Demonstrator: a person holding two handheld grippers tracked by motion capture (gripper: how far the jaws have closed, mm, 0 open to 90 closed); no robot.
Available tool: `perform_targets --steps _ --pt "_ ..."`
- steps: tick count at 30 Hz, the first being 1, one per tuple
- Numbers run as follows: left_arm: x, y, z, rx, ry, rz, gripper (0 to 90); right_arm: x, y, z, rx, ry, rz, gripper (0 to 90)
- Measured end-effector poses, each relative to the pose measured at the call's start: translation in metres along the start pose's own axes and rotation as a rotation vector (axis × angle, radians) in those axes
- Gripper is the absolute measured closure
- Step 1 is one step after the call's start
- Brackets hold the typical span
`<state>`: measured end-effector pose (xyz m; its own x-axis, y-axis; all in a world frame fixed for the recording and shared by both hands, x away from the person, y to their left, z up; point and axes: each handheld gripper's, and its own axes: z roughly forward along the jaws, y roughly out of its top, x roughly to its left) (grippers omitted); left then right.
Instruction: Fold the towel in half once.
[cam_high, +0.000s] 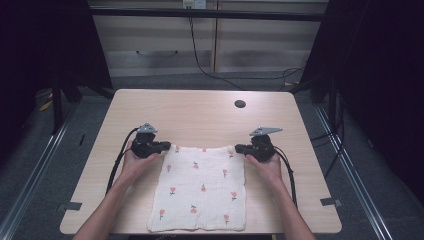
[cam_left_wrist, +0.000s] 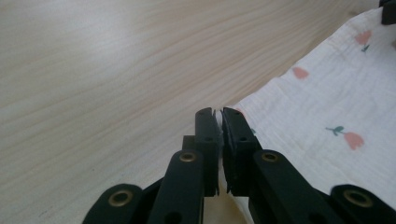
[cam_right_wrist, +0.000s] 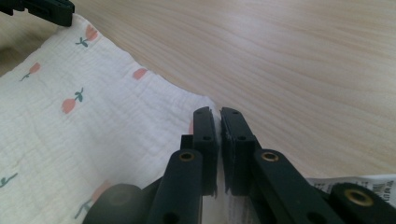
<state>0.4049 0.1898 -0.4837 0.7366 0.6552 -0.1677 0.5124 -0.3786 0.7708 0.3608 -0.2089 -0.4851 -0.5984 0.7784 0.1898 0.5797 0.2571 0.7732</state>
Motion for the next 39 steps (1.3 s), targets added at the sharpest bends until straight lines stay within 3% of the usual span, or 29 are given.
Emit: perform_targets --steps 17,24,30,39 --pt "-0.011 0.020 -0.028 -0.132 -0.045 0.014 85.7 0.004 0.016 -0.036 -0.114 -0.021 -0.019 85.6" --pt "-0.021 0.028 -0.036 -0.163 -0.042 0.054 85.6 0.007 0.022 -0.050 -0.157 -0.035 -0.023 85.6" --pt "-0.022 0.030 -0.043 -0.188 -0.050 0.051 85.7 0.009 0.024 -0.056 -0.174 -0.039 -0.032 85.7" --pt "-0.023 0.034 -0.052 -0.215 -0.027 0.068 85.7 0.016 0.032 -0.057 -0.208 -0.044 -0.039 85.7"
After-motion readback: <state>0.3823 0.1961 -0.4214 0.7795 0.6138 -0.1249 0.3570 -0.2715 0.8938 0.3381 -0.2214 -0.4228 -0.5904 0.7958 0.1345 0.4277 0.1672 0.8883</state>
